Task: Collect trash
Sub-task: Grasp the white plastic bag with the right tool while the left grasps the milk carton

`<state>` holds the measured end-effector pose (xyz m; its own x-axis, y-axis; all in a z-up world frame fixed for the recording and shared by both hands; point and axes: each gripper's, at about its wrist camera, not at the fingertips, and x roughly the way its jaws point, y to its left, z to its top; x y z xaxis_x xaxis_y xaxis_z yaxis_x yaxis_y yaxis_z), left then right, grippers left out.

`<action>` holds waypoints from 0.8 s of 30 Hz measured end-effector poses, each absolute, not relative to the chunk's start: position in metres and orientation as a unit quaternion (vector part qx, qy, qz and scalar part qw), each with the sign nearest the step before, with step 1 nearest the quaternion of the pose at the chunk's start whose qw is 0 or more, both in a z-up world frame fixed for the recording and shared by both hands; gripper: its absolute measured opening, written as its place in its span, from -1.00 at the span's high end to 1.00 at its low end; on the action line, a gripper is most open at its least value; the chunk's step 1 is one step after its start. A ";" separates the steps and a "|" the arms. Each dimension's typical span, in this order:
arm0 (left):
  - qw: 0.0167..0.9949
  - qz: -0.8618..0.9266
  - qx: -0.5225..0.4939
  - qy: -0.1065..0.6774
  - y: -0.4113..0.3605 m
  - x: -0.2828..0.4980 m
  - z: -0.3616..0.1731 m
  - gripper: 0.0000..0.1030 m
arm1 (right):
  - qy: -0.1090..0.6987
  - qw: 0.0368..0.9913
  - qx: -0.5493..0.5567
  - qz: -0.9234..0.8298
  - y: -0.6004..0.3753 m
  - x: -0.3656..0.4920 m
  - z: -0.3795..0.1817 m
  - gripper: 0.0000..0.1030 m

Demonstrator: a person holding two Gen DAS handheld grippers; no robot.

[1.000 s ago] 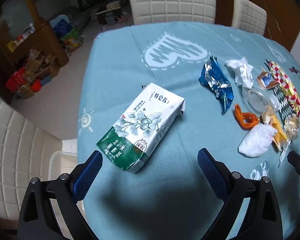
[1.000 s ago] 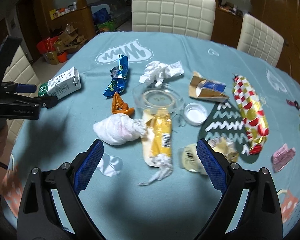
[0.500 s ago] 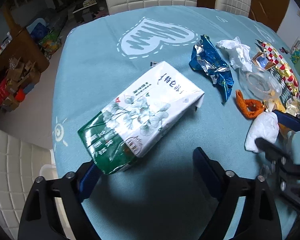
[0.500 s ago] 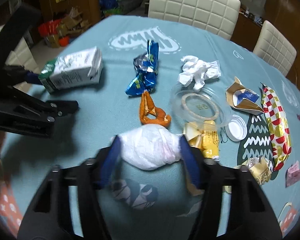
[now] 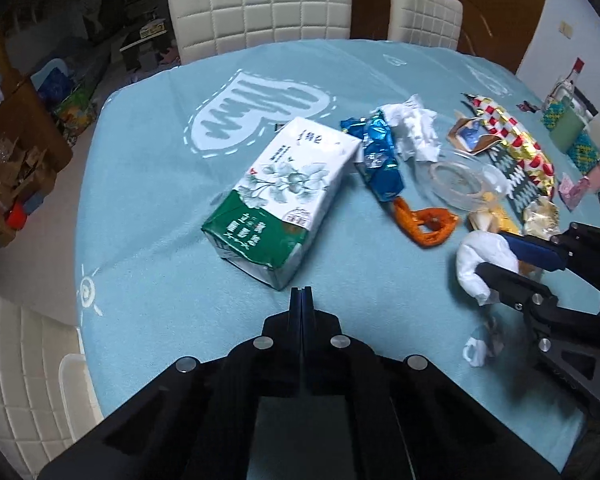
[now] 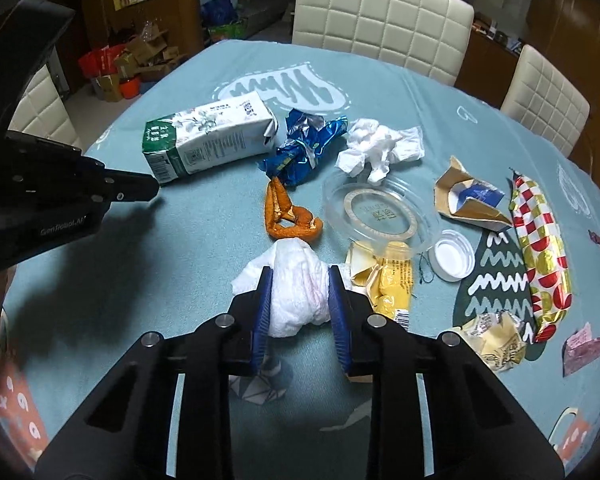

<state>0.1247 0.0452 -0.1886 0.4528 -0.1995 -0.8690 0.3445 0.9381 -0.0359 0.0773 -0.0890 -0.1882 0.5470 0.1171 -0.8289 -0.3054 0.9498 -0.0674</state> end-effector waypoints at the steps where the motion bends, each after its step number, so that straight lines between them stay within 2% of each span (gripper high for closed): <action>1: 0.850 -0.160 0.082 0.495 0.043 0.121 -0.187 0.98 | 0.459 0.874 -0.102 0.121 -0.089 0.076 -0.187 0.43; 4: 0.851 -0.114 0.112 0.500 0.047 0.121 -0.187 0.93 | 0.459 0.875 -0.092 0.119 -0.093 0.074 -0.185 0.43; 5: 0.850 -0.114 0.104 0.504 0.052 0.123 -0.186 0.77 | 0.459 0.876 -0.089 0.117 -0.095 0.074 -0.183 0.43; 6: 0.846 -0.115 0.093 0.512 0.057 0.126 -0.186 0.13 | 0.458 0.877 -0.087 0.115 -0.097 0.074 -0.182 0.43; 7: 0.847 -0.112 0.082 0.513 0.063 0.131 -0.183 -0.31 | 0.457 0.878 -0.086 0.114 -0.098 0.073 -0.181 0.43; 8: 0.854 -0.112 0.079 0.503 0.066 0.132 -0.179 -0.65 | 0.456 0.879 -0.085 0.113 -0.099 0.073 -0.180 0.43; 16: 0.846 -0.149 0.114 0.499 0.040 0.170 -0.183 -0.64 | 0.461 0.879 -0.072 0.099 -0.107 0.083 -0.181 0.43; 17: 0.844 -0.152 0.119 0.501 0.038 0.172 -0.185 -0.55 | 0.460 0.879 -0.071 0.098 -0.107 0.085 -0.181 0.43; 18: 0.842 -0.152 0.126 0.502 0.034 0.174 -0.188 -0.30 | 0.460 0.880 -0.071 0.097 -0.107 0.086 -0.181 0.43; 19: 0.840 -0.152 0.129 0.504 0.032 0.176 -0.190 -0.16 | 0.460 0.880 -0.071 0.096 -0.107 0.086 -0.181 0.43; 20: 0.840 -0.153 0.126 0.505 0.031 0.176 -0.191 -0.10 | 0.460 0.880 -0.072 0.096 -0.108 0.087 -0.181 0.43; 24: 0.848 -0.153 0.130 0.490 0.036 0.168 -0.187 -0.04 | 0.457 0.881 -0.071 0.095 -0.108 0.087 -0.178 0.43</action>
<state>0.1682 0.0355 -0.1873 0.4729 -0.1319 -0.8712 0.3859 0.9199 0.0702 0.0867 -0.1082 -0.1778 0.5641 0.1025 -0.8194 -0.2330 0.9717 -0.0389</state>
